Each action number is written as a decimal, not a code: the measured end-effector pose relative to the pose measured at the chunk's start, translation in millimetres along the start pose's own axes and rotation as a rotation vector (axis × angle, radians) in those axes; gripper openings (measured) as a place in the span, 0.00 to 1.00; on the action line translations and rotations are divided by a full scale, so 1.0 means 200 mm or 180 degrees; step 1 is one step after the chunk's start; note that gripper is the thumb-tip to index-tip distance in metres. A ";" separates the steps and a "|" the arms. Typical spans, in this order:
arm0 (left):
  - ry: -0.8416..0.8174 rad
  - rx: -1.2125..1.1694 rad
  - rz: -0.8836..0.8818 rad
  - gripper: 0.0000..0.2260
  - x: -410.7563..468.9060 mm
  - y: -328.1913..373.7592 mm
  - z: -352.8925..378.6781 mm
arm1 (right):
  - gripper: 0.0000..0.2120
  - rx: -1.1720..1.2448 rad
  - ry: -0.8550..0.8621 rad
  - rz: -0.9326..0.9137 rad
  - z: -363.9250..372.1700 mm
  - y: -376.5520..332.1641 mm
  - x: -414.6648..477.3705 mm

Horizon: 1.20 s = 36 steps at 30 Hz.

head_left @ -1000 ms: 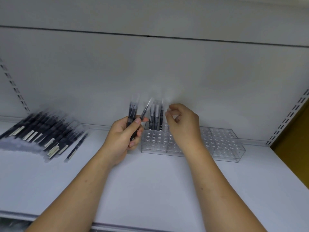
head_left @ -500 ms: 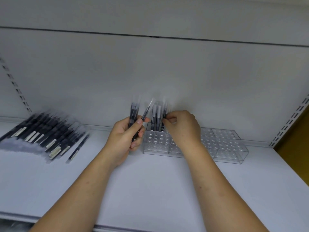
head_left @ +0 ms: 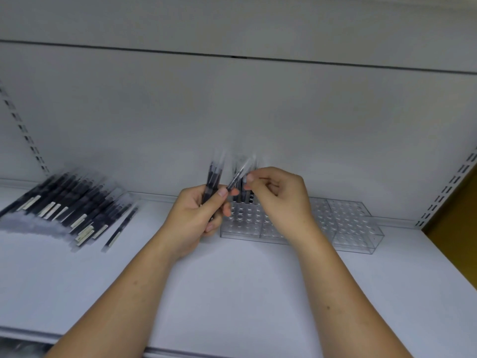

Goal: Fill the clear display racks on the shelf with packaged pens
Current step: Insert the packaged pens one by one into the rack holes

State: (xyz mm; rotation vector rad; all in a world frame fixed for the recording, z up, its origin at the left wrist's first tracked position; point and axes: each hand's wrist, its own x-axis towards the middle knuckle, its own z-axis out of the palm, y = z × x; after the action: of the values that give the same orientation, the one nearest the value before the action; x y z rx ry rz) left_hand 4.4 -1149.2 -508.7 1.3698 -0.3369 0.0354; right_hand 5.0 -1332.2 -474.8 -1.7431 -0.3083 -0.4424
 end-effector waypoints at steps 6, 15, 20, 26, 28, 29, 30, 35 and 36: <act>-0.0169 0.0087 0.0005 0.17 -0.01 0.01 0.01 | 0.02 0.0485 -0.0356 0.0216 0.04 -0.03 -0.02; 0.0065 0.0088 -0.0136 0.15 0.00 0.01 0.01 | 0.05 0.0874 0.0464 0.0085 0.00 -0.05 0.01; 0.0150 -0.0087 -0.0226 0.18 0.02 0.00 -0.01 | 0.06 0.0858 0.1161 -0.0306 -0.05 -0.02 0.04; 0.0180 -0.0153 -0.0276 0.16 0.02 0.00 -0.01 | 0.08 -0.0172 0.1038 -0.0456 -0.04 0.09 0.06; 0.0190 -0.0161 -0.0274 0.16 0.02 0.00 -0.01 | 0.06 -0.0358 0.0965 -0.0473 -0.03 0.10 0.06; 0.0194 -0.0168 -0.0273 0.16 0.02 0.00 -0.01 | 0.05 -0.0435 0.0917 -0.0458 -0.03 0.10 0.07; 0.0196 -0.0172 -0.0272 0.16 0.02 0.00 -0.01 | 0.04 -0.0495 0.0861 -0.0435 -0.03 0.11 0.07; 0.0200 -0.0171 -0.0275 0.15 0.02 0.01 0.00 | 0.01 -0.0772 0.0628 -0.0466 -0.01 0.14 0.10; 0.0204 -0.0164 -0.0278 0.15 0.02 0.01 0.00 | 0.01 -0.0832 0.0588 -0.0475 -0.01 0.14 0.10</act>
State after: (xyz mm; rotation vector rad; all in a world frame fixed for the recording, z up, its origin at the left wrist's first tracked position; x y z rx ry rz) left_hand 6.7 -1149.3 -505.5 1.3280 -0.2225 -0.0017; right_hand 35.8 -1340.1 -490.2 -1.9229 -0.2572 -0.7757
